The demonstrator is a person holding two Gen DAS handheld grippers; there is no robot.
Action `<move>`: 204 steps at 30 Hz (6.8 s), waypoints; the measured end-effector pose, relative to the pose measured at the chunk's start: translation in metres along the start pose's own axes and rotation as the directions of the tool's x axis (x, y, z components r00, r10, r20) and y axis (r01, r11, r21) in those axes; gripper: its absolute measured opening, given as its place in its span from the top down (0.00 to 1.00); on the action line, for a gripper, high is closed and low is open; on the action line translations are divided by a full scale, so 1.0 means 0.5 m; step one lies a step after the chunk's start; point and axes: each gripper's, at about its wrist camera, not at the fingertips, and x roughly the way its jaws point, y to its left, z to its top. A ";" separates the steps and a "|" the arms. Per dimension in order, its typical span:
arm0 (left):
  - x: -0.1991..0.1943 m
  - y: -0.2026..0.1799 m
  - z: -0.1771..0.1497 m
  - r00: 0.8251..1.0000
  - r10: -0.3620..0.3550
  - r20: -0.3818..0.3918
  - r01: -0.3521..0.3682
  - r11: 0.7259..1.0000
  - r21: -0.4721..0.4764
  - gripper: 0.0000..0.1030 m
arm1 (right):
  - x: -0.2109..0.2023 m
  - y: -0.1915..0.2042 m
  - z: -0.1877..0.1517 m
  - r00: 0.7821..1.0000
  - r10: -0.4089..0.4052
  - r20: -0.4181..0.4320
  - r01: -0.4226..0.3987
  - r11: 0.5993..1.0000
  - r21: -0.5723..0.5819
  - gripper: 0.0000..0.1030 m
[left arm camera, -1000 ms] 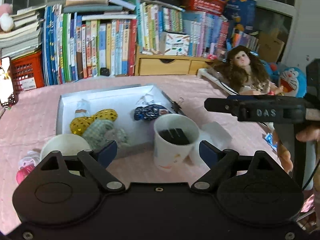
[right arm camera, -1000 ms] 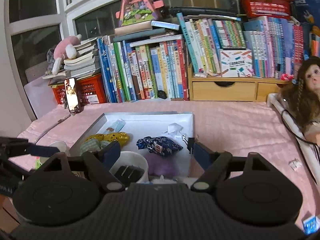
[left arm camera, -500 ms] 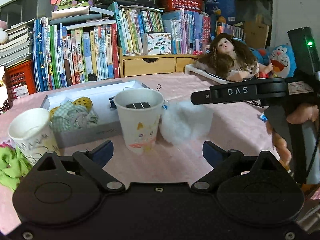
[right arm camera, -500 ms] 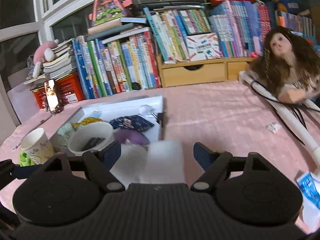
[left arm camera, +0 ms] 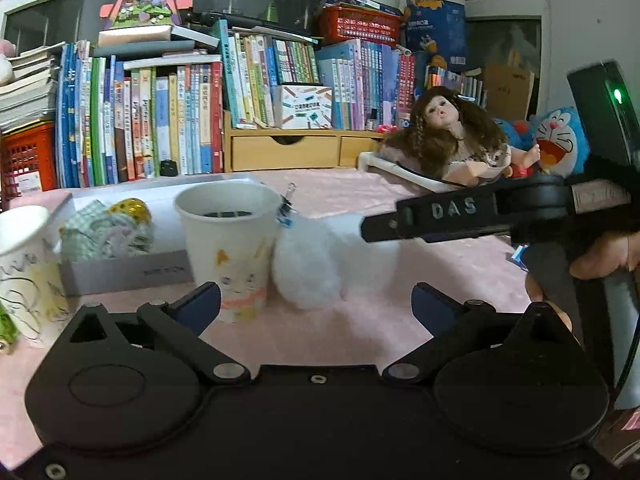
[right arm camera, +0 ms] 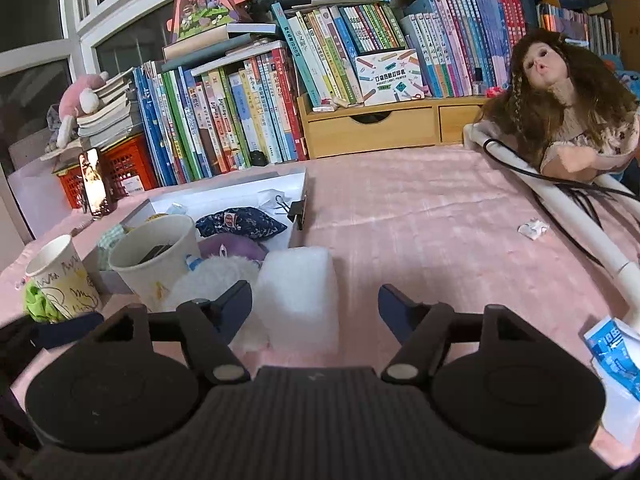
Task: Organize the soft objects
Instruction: 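Close the left tool on the cotton ball while the right tool grasps the foam block, then carry the cotton ball and foam block over the grey tray with both tools, then lower both items into the tray and open both tools, then raise both open tools away from the tray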
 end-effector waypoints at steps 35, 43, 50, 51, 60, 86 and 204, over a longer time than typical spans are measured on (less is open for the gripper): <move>0.032 -0.008 -0.021 0.994 0.095 0.062 -0.083 0.982 -0.168 0.75 | 0.048 -0.025 0.021 0.991 0.108 -0.082 -0.099 0.989 0.114 0.29; 0.041 -0.011 -0.025 0.993 0.109 0.053 -0.101 0.985 -0.137 0.56 | 0.066 -0.013 0.017 0.991 0.092 -0.101 -0.083 0.992 0.094 0.29; 0.068 0.000 -0.018 0.991 0.127 0.044 -0.118 0.980 -0.163 0.58 | 0.076 -0.014 0.010 0.989 0.086 -0.121 -0.074 0.992 0.101 0.43; 0.070 0.001 -0.018 0.991 0.127 0.040 -0.119 0.979 -0.164 0.64 | 0.075 -0.014 0.009 0.989 0.086 -0.120 -0.074 0.992 0.103 0.44; 0.047 -0.003 -0.006 0.994 0.100 0.043 -0.093 0.986 -0.137 0.68 | 0.041 -0.004 0.023 0.992 0.095 -0.079 -0.086 0.991 0.104 0.45; -0.075 0.274 0.306 0.995 0.085 0.045 -0.075 0.978 -0.193 0.68 | 0.002 0.085 0.210 0.984 0.155 0.086 -0.161 0.985 0.066 0.45; -0.169 0.439 0.169 0.980 0.117 -0.159 -0.151 0.963 -0.224 0.14 | 0.004 0.304 0.062 0.961 0.275 0.035 -0.264 0.948 -0.178 0.14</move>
